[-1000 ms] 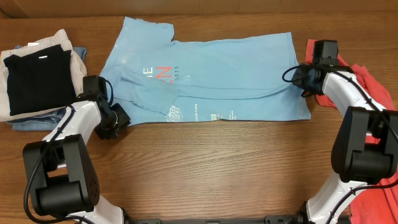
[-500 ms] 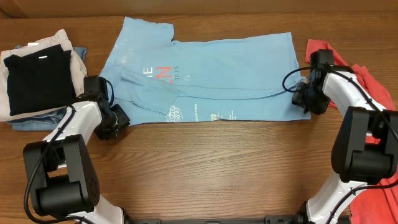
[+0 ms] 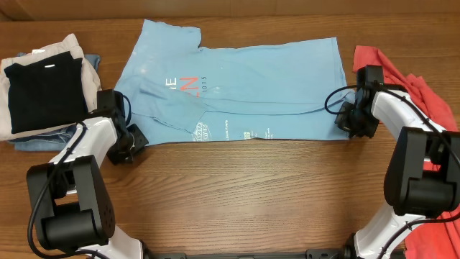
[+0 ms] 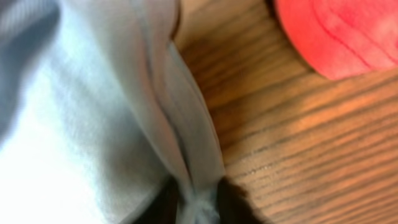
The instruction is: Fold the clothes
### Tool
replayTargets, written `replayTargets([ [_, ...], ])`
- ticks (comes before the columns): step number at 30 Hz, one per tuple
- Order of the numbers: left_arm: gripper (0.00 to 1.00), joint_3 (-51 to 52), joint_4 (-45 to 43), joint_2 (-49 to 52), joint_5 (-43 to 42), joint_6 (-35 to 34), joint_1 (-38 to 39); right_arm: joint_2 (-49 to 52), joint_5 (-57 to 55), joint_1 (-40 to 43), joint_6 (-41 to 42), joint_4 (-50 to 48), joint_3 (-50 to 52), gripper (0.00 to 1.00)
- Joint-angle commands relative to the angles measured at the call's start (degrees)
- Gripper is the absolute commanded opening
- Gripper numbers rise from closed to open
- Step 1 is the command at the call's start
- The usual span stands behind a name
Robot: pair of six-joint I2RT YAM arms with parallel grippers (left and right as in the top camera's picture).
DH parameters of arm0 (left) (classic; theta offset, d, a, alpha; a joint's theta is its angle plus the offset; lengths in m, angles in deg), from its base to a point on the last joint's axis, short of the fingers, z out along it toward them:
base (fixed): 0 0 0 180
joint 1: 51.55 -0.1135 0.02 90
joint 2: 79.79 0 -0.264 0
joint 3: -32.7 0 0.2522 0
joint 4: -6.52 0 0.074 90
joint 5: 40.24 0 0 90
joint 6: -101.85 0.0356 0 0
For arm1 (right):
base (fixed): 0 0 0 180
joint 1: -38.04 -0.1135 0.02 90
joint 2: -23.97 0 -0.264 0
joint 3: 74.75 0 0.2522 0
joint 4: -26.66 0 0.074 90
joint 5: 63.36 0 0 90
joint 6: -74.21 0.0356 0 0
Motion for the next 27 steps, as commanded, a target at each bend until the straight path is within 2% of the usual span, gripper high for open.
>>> replayTargets([
  [1,0.06,2.29,1.53,1.09,1.25,0.44,-0.02,1.7,0.31,0.33,-0.17,3.13,3.3,0.07],
  [7,0.04,4.5,4.68,1.09,3.3,0.31,-0.33,1.7,-4.79,3.04,4.63,13.27,3.3,0.06],
  [11,0.04,7.69,8.66,1.09,5.07,-2.73,-3.08,1.7,-5.27,6.16,4.94,20.5,3.34,0.09],
  [16,0.04,9.94,9.22,1.09,4.81,-2.32,-7.37,1.7,-5.25,7.3,4.94,22.29,3.37,0.11],
  [21,0.04,9.94,7.32,-0.31,-3.1,3.43,-8.94,1.7,-5.03,7.28,4.94,20.17,3.37,0.13],
  [23,0.05,9.94,5.62,-1.73,-3.41,2.25,-8.96,1.7,-5.01,7.28,4.92,20.15,3.37,0.13],
  [25,0.13,9.94,2.67,-3.41,-4.72,1.95,-9.05,1.7,-4.98,7.28,4.92,20.13,3.37,0.13],
  [27,0.33,9.94,-1.07,-5.35,-8.09,3.28,-9.03,1.7,-4.55,7.28,4.92,19.82,3.37,0.14],
])
